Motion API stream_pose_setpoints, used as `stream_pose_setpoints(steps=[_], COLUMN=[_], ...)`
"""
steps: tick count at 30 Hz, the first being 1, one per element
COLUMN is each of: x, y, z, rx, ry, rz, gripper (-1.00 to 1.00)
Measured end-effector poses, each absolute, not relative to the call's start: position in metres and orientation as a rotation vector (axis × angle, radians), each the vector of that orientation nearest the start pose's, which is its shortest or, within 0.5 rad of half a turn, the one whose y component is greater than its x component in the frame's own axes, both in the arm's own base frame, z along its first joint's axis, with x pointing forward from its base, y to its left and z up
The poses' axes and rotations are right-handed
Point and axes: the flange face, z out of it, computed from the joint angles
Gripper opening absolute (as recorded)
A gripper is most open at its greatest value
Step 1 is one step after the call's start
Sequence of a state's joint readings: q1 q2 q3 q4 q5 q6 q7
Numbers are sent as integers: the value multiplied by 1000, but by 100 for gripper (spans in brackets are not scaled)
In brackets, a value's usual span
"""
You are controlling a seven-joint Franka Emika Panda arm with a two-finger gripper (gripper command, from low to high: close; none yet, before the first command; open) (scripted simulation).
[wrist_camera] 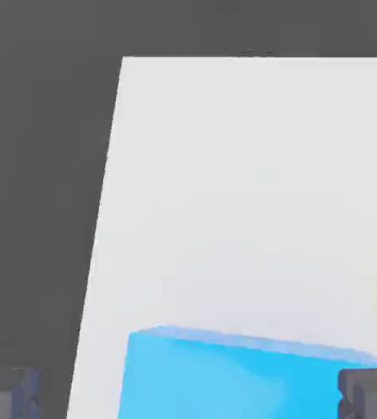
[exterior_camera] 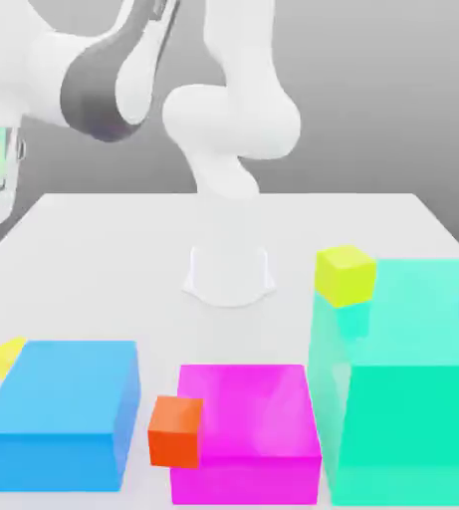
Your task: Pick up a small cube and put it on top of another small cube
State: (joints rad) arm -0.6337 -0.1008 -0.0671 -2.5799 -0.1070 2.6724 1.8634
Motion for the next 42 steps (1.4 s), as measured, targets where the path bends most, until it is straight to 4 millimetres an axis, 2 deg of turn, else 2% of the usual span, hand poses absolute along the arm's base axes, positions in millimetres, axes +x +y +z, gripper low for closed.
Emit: stream_pose_setpoints(steps=[4, 7, 9, 13, 14, 21, 27, 28, 29, 30, 33, 35, 37, 39, 40, 42], x=[296, 265, 259, 257, 256, 257, 257, 265, 286, 315, 403, 449, 484, 491, 487, 482], y=[-327, -329, -329, -329, -329, -329, -332, -339, -338, -326, -268, -219, -156, -90, -65, -57], z=[251, 207, 184, 140, 133, 133, 191, 205, 221, 238, 293, 332, 364, 359, 347, 320], rx=[-553, -273, -209, -189, -189, -188, -195, -238, -319, -435, -789, -992, -1188, -1298, -1317, -1301], ry=[3059, 3122, 3131, 3135, 3135, 3134, 3131, 3119, 3104, 3081, 2983, 2906, 2821, 2803, 2821, 2851], rz=[-145, -33, -7, 0, 0, -3, -14, -51, -80, -103, -162, -198, -212, -124, -63, -20], gripper=[0, 0, 0, 0, -100, -100, -100, -100, -100, -100, -100, -100, -100, -100, -100, -100])
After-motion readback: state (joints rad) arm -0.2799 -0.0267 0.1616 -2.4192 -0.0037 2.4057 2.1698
